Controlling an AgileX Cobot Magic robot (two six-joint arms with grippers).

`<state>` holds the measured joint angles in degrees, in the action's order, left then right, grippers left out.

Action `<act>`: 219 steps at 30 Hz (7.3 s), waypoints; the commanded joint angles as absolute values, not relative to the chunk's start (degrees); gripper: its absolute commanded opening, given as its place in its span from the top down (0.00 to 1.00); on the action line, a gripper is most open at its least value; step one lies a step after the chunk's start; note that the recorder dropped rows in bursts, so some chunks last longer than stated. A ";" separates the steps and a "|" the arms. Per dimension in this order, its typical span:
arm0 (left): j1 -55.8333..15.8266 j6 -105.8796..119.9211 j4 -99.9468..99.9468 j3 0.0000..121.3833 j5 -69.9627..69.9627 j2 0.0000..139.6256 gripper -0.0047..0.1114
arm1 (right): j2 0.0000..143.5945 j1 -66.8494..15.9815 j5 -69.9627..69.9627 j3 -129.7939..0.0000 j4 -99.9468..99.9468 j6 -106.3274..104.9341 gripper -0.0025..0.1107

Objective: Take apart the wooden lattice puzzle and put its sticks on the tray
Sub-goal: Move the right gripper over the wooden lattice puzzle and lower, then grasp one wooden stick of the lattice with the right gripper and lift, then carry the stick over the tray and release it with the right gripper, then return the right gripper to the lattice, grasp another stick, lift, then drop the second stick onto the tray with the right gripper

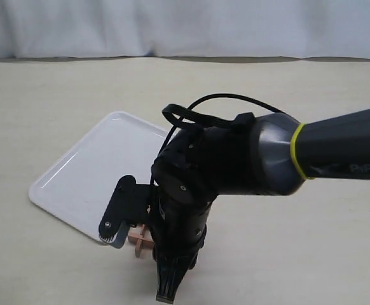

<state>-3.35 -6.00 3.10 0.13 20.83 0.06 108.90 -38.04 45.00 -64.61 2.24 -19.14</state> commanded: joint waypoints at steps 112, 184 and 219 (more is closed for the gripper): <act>-3.40 -6.15 3.56 0.00 20.28 0.00 0.96 | 128.52 -35.31 35.63 -95.32 7.14 5.39 0.83; -3.40 -6.15 3.56 0.00 20.28 0.00 0.96 | 115.05 -35.20 37.14 -69.12 7.12 -9.20 0.94; -3.40 -6.15 3.54 0.00 20.28 0.00 0.96 | 126.80 -35.20 31.93 -89.31 35.13 26.96 0.70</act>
